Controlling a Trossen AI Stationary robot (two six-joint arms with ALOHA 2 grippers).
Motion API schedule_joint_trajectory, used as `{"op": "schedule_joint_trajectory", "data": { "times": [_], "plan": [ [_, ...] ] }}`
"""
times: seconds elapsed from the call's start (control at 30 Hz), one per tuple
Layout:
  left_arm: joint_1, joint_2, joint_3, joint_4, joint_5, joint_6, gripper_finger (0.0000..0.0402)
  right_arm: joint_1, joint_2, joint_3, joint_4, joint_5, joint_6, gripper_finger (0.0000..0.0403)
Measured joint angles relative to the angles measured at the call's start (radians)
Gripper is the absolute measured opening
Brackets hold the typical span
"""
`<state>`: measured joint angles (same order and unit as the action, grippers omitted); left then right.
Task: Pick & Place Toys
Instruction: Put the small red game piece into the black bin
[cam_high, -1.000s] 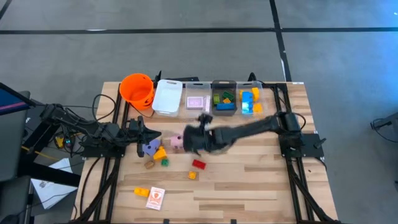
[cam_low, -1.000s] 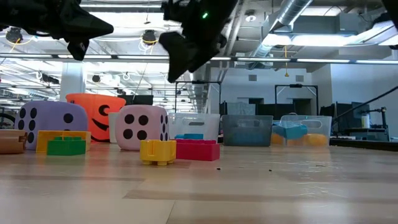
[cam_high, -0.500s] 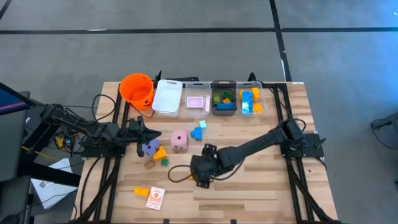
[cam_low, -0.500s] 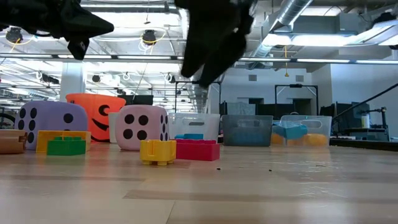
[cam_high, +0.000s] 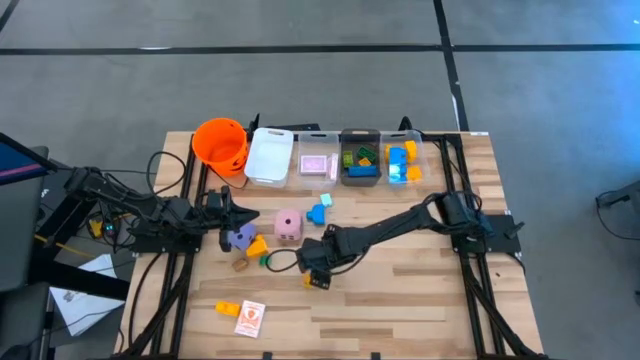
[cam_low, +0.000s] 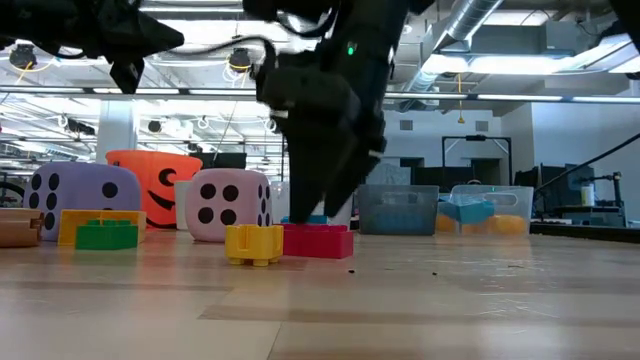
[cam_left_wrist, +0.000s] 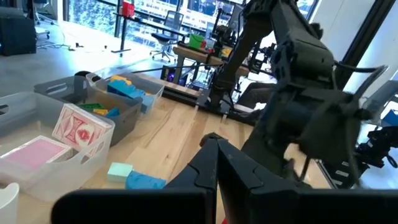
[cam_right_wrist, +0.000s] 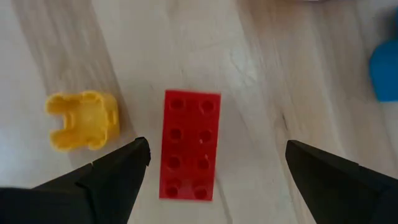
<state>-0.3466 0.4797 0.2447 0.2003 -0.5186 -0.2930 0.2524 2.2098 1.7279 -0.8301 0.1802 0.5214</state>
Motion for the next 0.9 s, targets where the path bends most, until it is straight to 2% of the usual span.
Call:
{"op": "schedule_joint_trajectory", "data": {
  "times": [0.17,0.27,0.37,0.5,0.57,0.73,0.9],
  "plan": [
    [0.000,0.000,0.000,-0.001,0.000,0.000,0.0000,-0.016,0.044,0.001,0.003,-0.080,0.003,0.0363],
    [0.000,0.000,0.000,0.000,0.000,0.000,0.0000,-0.020,0.052,0.002,-0.001,-0.111,0.003,0.0329],
    [0.000,0.000,0.000,-0.001,0.000,-0.001,0.0000,-0.017,0.052,0.002,-0.002,-0.112,0.006,0.0258],
    [0.000,0.000,0.000,0.000,0.000,0.000,0.0000,-0.013,0.048,0.001,0.003,-0.094,0.023,0.0124],
    [0.000,0.000,0.000,-0.001,0.000,-0.001,0.0000,-0.011,0.048,0.003,-0.002,-0.061,0.029,0.0137],
    [0.000,0.000,0.000,-0.001,0.000,-0.001,0.0000,-0.014,0.048,0.045,-0.011,-0.019,0.049,0.0135],
    [0.000,0.000,0.000,-0.001,0.000,0.000,0.0000,-0.003,0.048,0.141,-0.092,0.050,0.056,0.0135]
  ]
}}
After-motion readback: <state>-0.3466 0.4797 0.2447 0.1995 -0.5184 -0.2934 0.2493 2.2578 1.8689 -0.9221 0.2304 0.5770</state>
